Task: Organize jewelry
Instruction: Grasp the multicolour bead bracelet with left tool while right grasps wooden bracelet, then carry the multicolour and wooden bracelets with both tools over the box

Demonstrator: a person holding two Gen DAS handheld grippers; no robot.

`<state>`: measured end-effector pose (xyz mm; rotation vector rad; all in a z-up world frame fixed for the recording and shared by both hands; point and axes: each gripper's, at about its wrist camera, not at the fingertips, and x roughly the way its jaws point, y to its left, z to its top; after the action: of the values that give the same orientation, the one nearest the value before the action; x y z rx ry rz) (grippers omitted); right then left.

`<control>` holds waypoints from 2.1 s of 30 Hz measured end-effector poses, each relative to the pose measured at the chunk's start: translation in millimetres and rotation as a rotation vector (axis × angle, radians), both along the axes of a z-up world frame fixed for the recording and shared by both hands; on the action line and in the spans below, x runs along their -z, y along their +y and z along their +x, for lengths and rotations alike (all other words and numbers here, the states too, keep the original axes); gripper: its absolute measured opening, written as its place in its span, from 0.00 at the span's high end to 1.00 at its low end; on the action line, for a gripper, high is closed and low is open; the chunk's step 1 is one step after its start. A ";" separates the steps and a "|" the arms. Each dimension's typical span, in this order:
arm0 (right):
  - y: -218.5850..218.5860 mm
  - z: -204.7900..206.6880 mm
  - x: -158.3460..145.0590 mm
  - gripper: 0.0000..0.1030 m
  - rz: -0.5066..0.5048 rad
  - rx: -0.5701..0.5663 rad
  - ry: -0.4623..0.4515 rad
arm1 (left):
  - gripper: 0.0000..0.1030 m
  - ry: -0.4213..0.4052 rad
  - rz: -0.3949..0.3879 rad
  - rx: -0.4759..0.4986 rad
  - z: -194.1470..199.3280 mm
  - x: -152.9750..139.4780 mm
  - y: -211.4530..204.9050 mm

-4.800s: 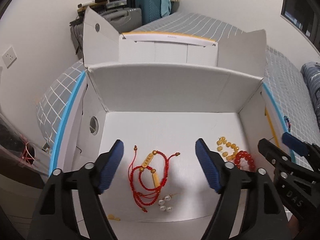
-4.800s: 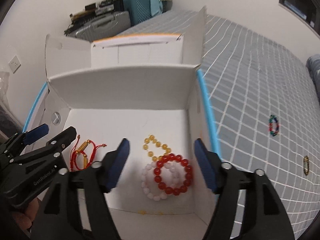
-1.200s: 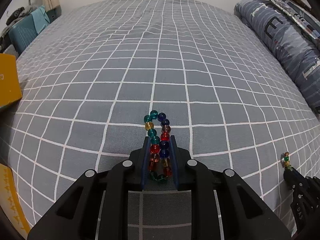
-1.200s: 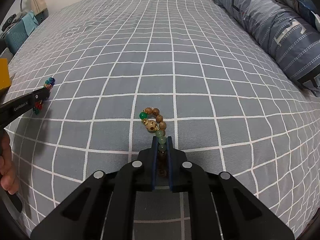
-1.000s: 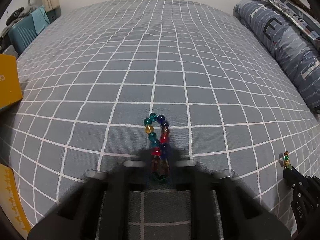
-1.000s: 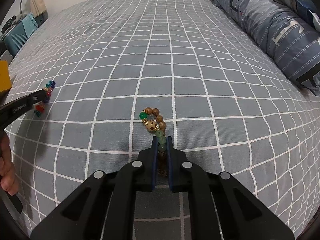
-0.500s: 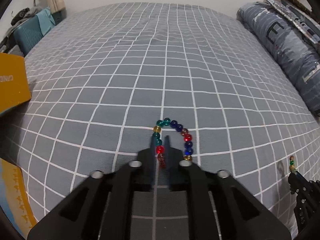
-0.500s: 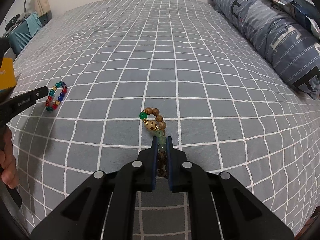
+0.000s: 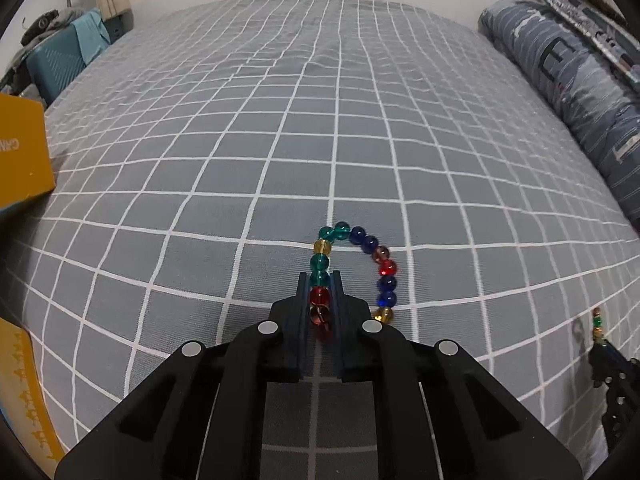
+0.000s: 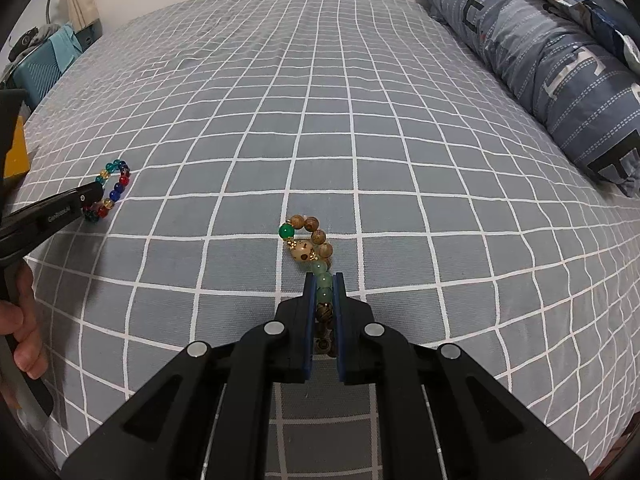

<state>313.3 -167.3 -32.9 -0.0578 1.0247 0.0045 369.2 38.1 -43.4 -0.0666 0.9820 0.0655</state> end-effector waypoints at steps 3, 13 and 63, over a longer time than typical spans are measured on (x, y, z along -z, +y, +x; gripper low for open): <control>0.1 -1.5 -2.5 0.93 -0.001 -0.001 -0.005 | 0.91 -0.013 0.000 0.007 -4.0 -6.9 0.3; 1.1 -11.2 -21.1 0.93 0.010 0.010 -0.042 | 0.91 -0.044 -0.036 0.036 -20.4 -34.5 -4.2; 118.7 -140.4 -150.2 0.93 0.104 -0.145 -0.287 | 0.91 -0.261 0.011 -0.020 -234.3 -174.4 60.3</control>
<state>172.9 -48.6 117.4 -0.0367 0.7299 0.1767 134.9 98.5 131.0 -0.0728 0.7204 0.0780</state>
